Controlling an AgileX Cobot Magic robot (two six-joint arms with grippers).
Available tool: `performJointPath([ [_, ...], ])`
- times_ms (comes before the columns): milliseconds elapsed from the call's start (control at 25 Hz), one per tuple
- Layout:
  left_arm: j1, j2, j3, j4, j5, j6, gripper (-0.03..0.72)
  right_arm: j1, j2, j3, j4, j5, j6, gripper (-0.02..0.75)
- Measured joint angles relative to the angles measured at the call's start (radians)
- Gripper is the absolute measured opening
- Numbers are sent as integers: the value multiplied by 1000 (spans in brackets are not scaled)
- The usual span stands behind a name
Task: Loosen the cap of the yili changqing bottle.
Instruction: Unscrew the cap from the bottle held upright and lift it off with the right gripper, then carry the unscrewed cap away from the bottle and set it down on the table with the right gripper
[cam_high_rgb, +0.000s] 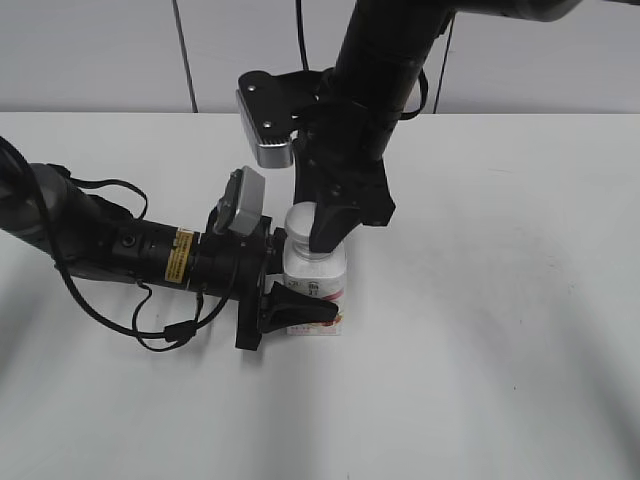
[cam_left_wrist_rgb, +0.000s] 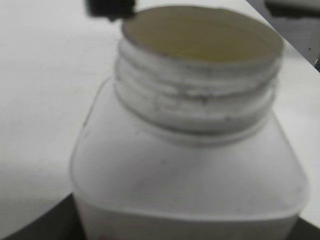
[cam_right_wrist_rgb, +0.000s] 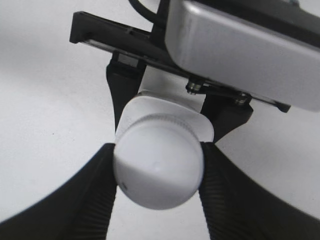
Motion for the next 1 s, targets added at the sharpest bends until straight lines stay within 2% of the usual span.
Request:
performJointPath([
  [560,0,0,0,-1,0,-3,420,0,-20,-41,-64,0,191,398],
  [800,0,0,0,-1,0,-3,420,-1,-21,-84,-73,1,363,398],
  [1000,0,0,0,-1,0,-3,420,-38,-22,-106,-74,1,537,398],
])
